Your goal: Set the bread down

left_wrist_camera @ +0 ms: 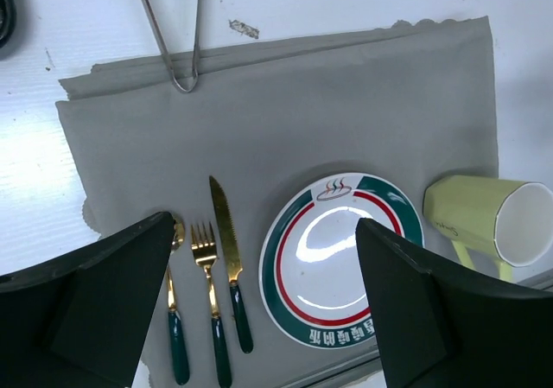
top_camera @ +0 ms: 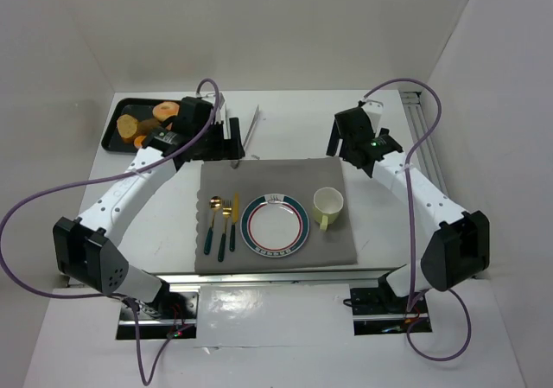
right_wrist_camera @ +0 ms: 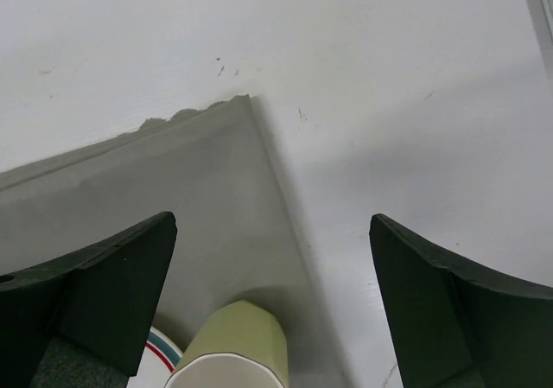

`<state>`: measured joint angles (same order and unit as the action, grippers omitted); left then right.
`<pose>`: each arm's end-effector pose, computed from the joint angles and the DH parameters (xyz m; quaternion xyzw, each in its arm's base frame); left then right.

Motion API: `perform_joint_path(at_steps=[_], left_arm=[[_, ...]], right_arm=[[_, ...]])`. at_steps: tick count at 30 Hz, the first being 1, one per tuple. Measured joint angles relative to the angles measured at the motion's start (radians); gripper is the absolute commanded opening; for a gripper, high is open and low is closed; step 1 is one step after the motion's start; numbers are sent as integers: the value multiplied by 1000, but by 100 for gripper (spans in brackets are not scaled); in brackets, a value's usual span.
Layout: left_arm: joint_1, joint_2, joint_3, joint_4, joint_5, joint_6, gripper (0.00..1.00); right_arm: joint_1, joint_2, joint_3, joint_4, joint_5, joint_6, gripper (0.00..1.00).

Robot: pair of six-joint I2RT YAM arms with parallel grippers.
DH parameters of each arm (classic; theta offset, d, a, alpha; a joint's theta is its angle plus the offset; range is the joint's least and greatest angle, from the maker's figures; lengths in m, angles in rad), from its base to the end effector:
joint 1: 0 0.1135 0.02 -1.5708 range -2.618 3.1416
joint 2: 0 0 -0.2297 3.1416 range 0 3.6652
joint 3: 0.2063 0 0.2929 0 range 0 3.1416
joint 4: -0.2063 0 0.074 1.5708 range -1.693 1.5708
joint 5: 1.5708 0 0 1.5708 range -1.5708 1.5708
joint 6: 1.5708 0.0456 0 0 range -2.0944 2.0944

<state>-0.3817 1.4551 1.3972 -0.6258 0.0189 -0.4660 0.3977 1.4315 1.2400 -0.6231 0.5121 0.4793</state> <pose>0.3485 -0.1408 0.3094 -0.0340 0.9026 -0.1843 0.3876 0.3397 0.1184 0.2626 0.1301 0.8945 -0.0615 0.4233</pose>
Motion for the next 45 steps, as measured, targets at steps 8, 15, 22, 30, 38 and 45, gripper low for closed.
perform_joint_path(at_steps=[8, 15, 22, 30, 38, 45], left_arm=[[-3, 32, 92, -76, -51, -1, 100], [-29, 190, 201, -118, -121, 13, 100], [-46, 566, 486, -220, -207, -6, 100], [-33, 750, 661, -293, -280, -15, 100], [37, 889, 747, -285, -266, -39, 100], [95, 1033, 855, -242, -218, -26, 100]], right_arm=[[-3, -55, -5, -2, 47, 18, 100], [-3, -117, -21, 1, 65, 21, 100], [-10, -185, -89, 2, 37, 22, 100], [-11, -217, -112, 7, 16, 22, 100], [-16, -236, -132, 8, -4, 22, 100], [-19, -238, -132, 8, -32, 27, 100]])
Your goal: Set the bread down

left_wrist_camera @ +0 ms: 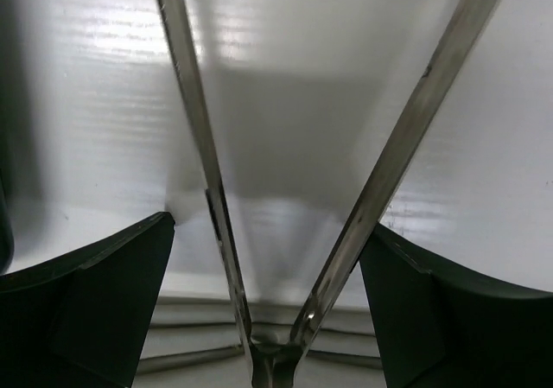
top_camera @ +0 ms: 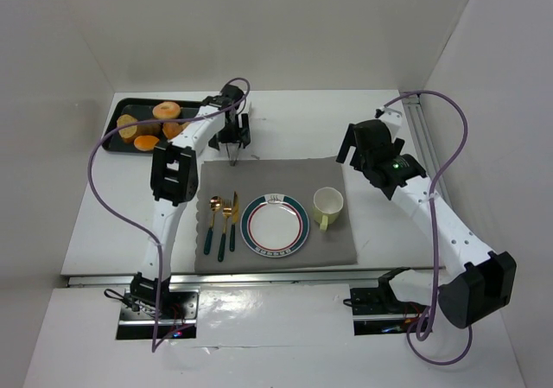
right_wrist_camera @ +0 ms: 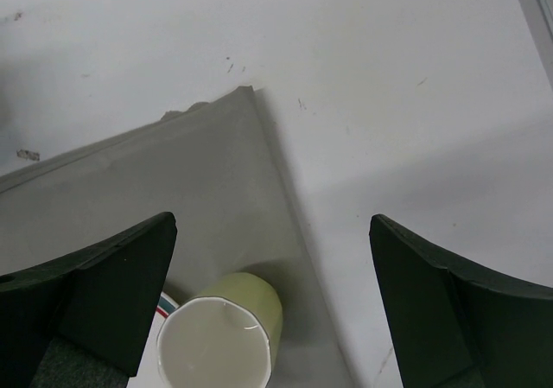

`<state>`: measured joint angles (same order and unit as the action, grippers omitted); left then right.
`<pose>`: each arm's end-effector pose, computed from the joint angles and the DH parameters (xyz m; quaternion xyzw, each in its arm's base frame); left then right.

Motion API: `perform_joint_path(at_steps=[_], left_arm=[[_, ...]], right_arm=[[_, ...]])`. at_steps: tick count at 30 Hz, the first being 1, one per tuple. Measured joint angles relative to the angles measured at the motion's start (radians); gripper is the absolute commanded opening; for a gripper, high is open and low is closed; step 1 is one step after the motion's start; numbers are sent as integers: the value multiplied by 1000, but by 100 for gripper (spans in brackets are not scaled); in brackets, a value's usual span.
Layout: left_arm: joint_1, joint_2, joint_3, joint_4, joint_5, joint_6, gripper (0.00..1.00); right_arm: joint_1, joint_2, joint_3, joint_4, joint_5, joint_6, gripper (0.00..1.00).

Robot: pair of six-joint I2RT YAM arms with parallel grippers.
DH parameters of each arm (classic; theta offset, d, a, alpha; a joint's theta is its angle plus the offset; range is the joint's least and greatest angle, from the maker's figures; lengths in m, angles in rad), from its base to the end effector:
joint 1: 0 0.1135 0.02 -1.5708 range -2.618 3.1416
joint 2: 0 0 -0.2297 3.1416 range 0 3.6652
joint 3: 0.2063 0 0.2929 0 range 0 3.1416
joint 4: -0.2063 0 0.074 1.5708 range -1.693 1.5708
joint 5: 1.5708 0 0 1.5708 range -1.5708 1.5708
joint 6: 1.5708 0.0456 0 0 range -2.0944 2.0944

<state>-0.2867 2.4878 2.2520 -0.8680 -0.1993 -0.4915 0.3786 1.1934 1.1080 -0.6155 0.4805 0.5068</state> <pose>0.5287 -0.1465 0.1386 -0.1218 0.9606 0.0022 0.2497 0.2992 0.0963 0.2886 0.1565 0.8726 -0.0197 0.4622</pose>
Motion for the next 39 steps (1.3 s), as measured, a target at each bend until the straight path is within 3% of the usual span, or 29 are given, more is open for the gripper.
perform_joint_path(at_steps=[6, 9, 14, 16, 18, 21, 26, 31, 39], left_arm=[[5, 58, 88, 40, 1, 27, 90], [6, 65, 98, 56, 0, 44, 74], [8, 65, 99, 83, 2, 68, 28], [8, 63, 99, 86, 3, 76, 24], [8, 43, 82, 92, 11, 91, 22], [5, -90, -65, 114, 35, 98, 22], [14, -438, -281, 129, 70, 102, 40], [129, -696, -327, 97, 124, 122, 46], [339, -732, -426, -31, 134, 148, 57]], right_arm=[[0, -6, 0, -2, -19, 7, 100], [0, -6, 0, -2, -23, 16, 100], [0, -6, 0, -2, -34, 27, 100], [0, -6, 0, -2, -40, 28, 100], [0, -6, 0, -2, -50, 29, 100], [0, -6, 0, 0, -66, 32, 100], [0, -6, -5, 4, -103, 35, 100], [2, -1, -10, 10, -104, 33, 100], [5, 4, -20, 28, -103, 18, 100]])
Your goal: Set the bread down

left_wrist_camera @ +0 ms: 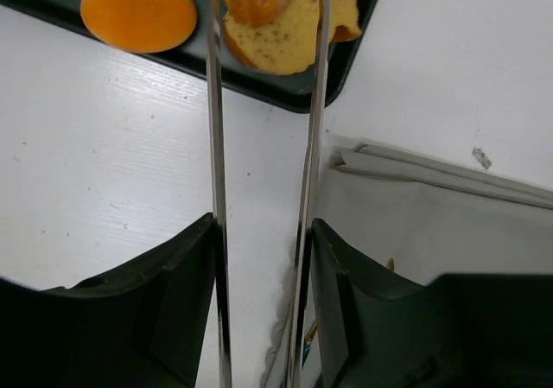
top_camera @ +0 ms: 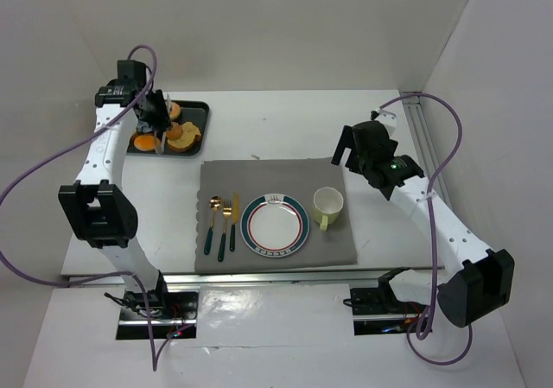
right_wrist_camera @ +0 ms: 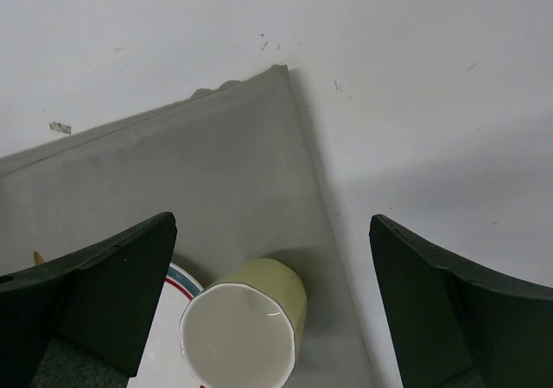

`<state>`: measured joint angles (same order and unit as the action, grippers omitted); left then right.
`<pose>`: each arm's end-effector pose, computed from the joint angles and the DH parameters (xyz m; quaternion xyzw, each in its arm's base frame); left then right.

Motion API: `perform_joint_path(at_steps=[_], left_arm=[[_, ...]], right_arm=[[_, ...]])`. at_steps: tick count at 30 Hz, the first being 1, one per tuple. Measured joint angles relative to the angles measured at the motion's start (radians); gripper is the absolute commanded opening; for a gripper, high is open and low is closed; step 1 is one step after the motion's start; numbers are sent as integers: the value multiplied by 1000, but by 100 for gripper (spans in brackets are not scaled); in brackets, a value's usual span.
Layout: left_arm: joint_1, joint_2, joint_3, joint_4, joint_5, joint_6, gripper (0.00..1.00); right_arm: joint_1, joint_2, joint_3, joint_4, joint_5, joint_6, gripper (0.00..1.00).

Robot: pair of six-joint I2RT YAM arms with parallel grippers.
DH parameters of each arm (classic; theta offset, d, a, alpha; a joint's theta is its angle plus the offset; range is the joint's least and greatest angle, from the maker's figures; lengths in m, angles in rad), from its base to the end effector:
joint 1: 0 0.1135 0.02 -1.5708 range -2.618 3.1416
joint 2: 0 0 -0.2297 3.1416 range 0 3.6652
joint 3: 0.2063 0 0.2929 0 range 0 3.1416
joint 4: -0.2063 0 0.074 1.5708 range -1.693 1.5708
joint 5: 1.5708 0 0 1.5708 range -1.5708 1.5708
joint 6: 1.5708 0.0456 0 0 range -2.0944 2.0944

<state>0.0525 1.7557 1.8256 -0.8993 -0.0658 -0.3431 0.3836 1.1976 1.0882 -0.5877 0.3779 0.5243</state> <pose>0.4240 0.0253 0.3310 -0.1947 0.9111 -0.0221 0.3627 0.3003 0.1030 0.2810 0.1418 0.8822 0.0293 0.4481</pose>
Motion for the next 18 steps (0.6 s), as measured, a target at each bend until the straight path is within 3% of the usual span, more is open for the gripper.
perform_joint_path(at_steps=[4, 18], left_arm=[[43, 51, 1, -34, 22, -3, 63], [63, 183, 190, -8, -24, -105, 61]], right_arm=[[0, 14, -1, 3, -5, -3, 100], [0, 21, -3, 4, -27, -7, 100]])
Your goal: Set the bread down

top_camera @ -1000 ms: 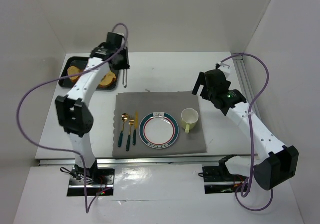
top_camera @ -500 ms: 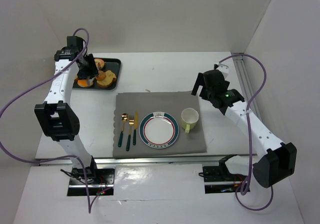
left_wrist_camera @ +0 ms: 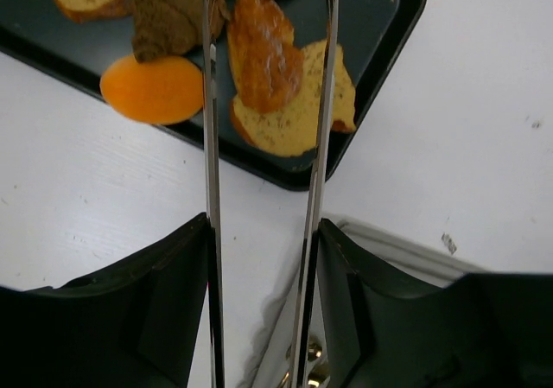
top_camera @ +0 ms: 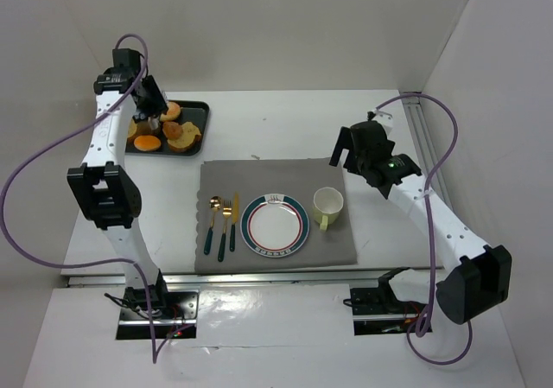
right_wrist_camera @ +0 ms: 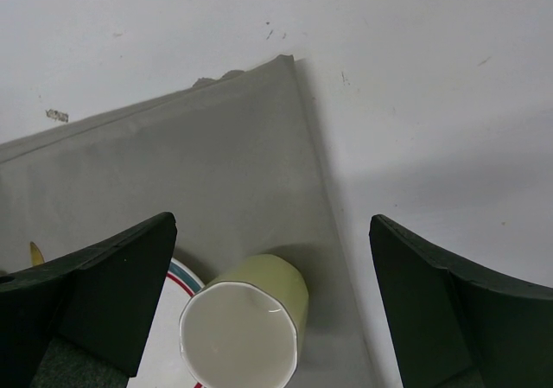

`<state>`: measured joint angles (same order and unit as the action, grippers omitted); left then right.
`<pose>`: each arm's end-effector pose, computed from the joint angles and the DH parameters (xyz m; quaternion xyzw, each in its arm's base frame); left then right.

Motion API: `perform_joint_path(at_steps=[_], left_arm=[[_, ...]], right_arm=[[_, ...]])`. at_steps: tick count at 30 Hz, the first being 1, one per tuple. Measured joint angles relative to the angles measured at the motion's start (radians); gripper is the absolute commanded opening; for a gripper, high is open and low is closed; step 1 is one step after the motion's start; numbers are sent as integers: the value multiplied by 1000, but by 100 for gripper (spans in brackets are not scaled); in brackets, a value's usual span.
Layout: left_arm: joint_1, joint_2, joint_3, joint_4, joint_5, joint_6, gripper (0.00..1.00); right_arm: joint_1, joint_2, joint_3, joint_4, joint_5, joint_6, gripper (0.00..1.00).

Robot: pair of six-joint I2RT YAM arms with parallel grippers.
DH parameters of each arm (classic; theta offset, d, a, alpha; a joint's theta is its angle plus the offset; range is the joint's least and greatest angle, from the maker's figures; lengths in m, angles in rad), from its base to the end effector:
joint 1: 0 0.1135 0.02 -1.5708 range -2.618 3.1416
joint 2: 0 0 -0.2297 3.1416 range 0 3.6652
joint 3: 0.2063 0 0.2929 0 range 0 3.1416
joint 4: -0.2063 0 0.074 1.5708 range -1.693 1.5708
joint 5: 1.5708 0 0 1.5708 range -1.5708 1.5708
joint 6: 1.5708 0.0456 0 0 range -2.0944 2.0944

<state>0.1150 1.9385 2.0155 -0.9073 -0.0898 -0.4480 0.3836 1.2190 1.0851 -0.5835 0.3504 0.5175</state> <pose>0.4608 0.0573 0.3216 -0.2743 0.8901 -0.0186 0.3634 0.3035 0.1056 0.2735 0.1320 0.8896 0.0346 0.4360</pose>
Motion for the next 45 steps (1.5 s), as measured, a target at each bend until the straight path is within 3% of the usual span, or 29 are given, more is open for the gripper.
perform_joint_path(at_steps=[8, 27, 30, 33, 39, 45], left_arm=[[42, 199, 185, 30, -8, -30, 61], [84, 372, 264, 26, 122, -52, 62], [84, 378, 264, 24, 131, -54, 53], [84, 379, 264, 23, 138, -55, 38], [87, 365, 264, 19, 148, -55, 21], [87, 185, 152, 43, 183, -52, 8]], right_arm=[[0, 14, -5, 7, 0, -10, 100], [0, 88, -21, 16, 0, -10, 100], [0, 90, -21, 16, 0, -10, 100], [0, 90, -21, 16, 0, -10, 100], [0, 90, -21, 16, 0, -10, 100], [0, 83, -24, 16, 0, -10, 100]])
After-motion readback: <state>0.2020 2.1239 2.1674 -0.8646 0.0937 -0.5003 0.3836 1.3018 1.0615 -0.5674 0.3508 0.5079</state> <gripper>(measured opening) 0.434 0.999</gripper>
